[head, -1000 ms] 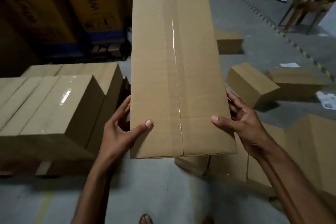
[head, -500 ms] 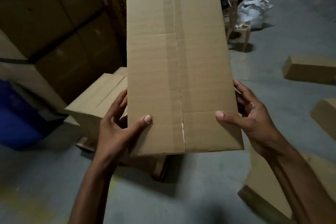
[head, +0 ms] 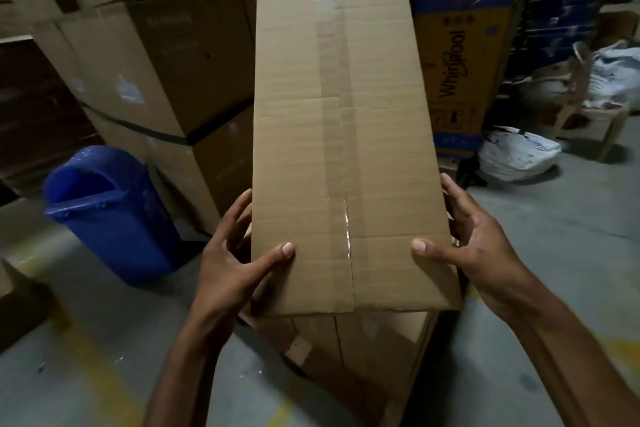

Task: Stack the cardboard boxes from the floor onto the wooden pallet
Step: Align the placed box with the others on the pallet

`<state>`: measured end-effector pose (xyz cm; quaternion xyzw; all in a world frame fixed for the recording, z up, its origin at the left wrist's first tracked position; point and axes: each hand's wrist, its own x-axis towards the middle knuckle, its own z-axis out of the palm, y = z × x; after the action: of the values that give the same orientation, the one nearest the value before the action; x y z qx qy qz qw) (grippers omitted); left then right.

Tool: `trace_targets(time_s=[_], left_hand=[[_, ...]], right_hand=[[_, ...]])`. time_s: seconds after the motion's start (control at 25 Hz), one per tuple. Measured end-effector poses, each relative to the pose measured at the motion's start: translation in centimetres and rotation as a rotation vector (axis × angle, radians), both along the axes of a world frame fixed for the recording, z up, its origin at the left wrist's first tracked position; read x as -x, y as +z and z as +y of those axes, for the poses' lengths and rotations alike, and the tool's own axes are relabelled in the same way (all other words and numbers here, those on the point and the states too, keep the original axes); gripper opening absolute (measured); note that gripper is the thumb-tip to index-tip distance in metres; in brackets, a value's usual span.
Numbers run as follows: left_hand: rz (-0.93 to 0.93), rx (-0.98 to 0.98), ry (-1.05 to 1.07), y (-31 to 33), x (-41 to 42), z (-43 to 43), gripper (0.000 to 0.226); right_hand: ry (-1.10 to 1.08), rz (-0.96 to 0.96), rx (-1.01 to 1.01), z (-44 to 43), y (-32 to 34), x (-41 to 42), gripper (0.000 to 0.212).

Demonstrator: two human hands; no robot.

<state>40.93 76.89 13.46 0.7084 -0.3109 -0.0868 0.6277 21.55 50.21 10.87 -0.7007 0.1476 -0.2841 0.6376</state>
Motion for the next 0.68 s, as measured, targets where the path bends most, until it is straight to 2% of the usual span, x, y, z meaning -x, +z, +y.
trace_targets(time_s=[0.12, 0.28, 0.4, 0.48, 0.6, 0.68], left_hand=[[0.017, -0.030, 0.044, 0.4, -7.0, 0.2, 0.111], [0.024, 0.028, 0.126, 2.3, -15.5, 0.4, 0.103], [0.017, 0.035, 0.169, 3.4, -22.6, 1.2, 0.103], [-0.030, 0.007, 0.159, 3.7, -27.7, 2.5, 0.109], [-0.055, -0.113, 0.024, 4.0, -35.5, 5.0, 0.128], [-0.061, -0.138, -0.042, 3.7, -40.6, 6.5, 0.128]], right_hand=[[0.092, 0.051, 0.054, -1.4, 0.4, -8.0, 0.129], [0.249, -0.048, 0.005, -1.8, 2.5, -18.6, 0.121], [0.336, -0.054, 0.006, -1.2, 4.4, -26.6, 0.122], [0.338, -0.037, 0.011, -0.7, 5.1, -31.6, 0.123], [0.261, 0.007, -0.008, 0.8, 4.9, -38.7, 0.120], [0.220, 0.027, 0.033, 2.4, 3.9, -43.0, 0.115]])
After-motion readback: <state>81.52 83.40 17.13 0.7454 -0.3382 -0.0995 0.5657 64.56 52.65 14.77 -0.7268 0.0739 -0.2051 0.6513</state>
